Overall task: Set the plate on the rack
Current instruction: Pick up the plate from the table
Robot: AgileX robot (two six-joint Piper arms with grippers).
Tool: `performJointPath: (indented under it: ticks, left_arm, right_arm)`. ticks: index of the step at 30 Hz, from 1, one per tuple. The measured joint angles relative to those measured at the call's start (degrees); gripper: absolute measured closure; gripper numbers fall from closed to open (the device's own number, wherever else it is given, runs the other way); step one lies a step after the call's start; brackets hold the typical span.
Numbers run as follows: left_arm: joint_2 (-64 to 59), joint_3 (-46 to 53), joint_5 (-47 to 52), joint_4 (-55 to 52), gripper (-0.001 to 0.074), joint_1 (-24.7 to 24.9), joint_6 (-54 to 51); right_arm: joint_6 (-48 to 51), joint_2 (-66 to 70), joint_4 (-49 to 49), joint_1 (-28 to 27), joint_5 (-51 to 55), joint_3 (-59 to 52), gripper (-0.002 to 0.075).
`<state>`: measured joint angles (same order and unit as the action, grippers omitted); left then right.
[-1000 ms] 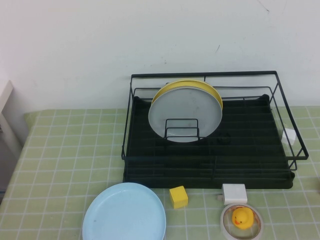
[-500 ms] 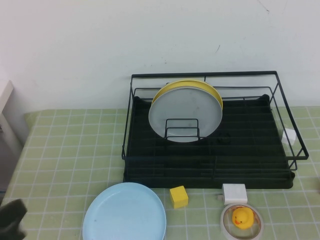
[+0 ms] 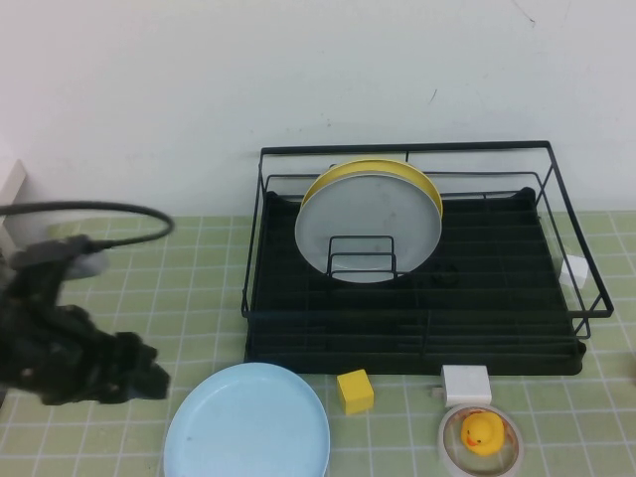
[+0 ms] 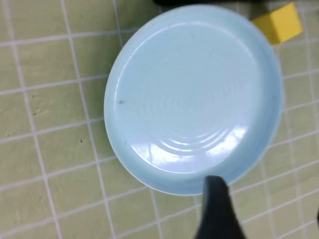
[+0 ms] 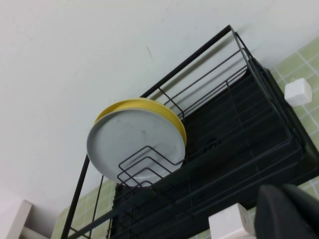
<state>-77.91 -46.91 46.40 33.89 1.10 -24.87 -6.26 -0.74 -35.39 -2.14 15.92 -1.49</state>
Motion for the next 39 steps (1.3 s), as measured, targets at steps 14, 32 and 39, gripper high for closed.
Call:
performJointPath:
  ticks: [14, 32, 39]
  left_arm:
    - [-24.11, -2.36, -18.46, 15.12, 0.0312, 0.00, -30.86]
    - [-42.44, -2.79, -19.37, 48.16, 0.0313, 0.00, -70.55]
    - [-42.92, -2.93, -16.40, 47.90, 0.0598, 0.00, -70.75]
  right_arm:
    - [0.13, 0.00, 0.22, 0.00, 1.00, 0.00, 0.0728]
    - [0.13, 0.00, 0.34, 0.00, 3.32, 0.00, 0.0728]
    - [0.13, 0.00, 0.24, 0.00, 3.48, 0.00, 0.0728]
